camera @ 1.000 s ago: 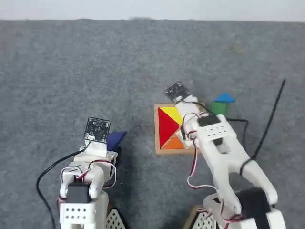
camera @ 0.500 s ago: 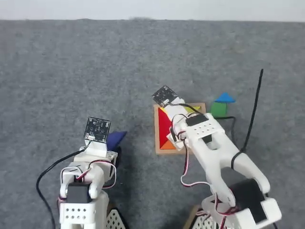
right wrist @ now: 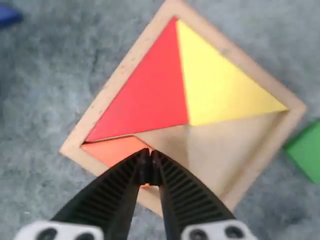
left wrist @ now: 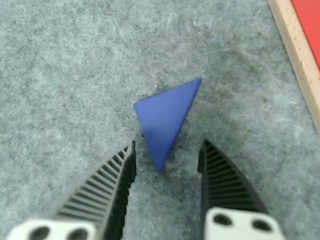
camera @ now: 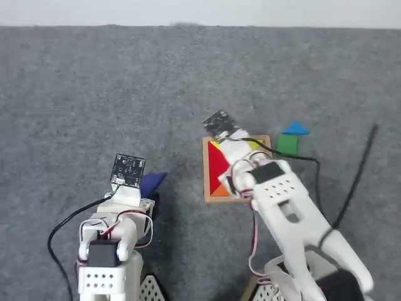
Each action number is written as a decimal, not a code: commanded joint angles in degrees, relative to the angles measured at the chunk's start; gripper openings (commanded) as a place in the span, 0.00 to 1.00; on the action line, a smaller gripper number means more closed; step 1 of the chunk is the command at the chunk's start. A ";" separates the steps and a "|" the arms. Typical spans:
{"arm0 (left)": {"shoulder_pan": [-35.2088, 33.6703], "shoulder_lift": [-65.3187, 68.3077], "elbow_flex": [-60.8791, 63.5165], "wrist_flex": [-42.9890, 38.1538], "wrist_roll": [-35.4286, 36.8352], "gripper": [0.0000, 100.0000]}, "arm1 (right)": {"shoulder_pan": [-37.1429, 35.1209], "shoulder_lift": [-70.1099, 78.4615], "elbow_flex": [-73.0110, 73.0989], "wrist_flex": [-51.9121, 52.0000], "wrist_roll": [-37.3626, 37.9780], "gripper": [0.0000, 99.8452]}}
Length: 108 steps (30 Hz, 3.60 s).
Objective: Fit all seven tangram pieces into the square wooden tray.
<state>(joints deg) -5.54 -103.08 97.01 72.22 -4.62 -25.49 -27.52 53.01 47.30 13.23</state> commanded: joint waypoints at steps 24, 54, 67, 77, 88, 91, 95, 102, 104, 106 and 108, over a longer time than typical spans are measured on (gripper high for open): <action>0.26 -1.05 -0.57 0.09 0.62 0.20 | 20.88 33.98 -44.66 17.71 -12.92 0.24; 0.26 -1.05 -0.57 0.09 0.62 0.20 | 21.32 57.45 -60.84 20.53 -11.78 0.27; 0.26 -1.05 -0.57 0.09 0.62 0.20 | 21.67 59.12 -61.10 22.90 -12.04 0.17; 0.26 -1.05 -0.57 0.09 0.62 0.20 | 21.41 54.20 -60.66 24.13 -11.96 0.06; 0.26 -1.05 -0.57 0.09 0.62 0.20 | 20.53 34.86 -45.63 19.91 -7.91 0.06; 0.26 -1.05 -0.57 0.09 0.62 0.20 | 17.89 28.26 -37.27 15.34 -5.19 0.06; 0.26 -1.05 -0.57 0.09 0.62 0.20 | 10.15 22.90 -27.96 10.15 2.73 0.06; 0.26 -1.05 -0.57 0.09 0.62 0.20 | 4.79 25.27 -25.93 9.89 8.70 0.06; 0.26 -1.05 -0.57 0.09 0.62 0.20 | 4.70 26.15 -25.85 9.89 11.34 0.06; 0.26 -1.05 -0.57 0.09 0.62 0.20 | 4.44 26.95 -25.85 9.80 13.63 0.06; 0.26 -1.05 -0.57 0.09 0.62 0.20 | 4.44 27.38 -26.02 9.71 16.62 0.06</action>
<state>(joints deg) -5.54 -103.08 97.01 72.22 -4.62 -20.13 0.26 27.60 58.20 25.45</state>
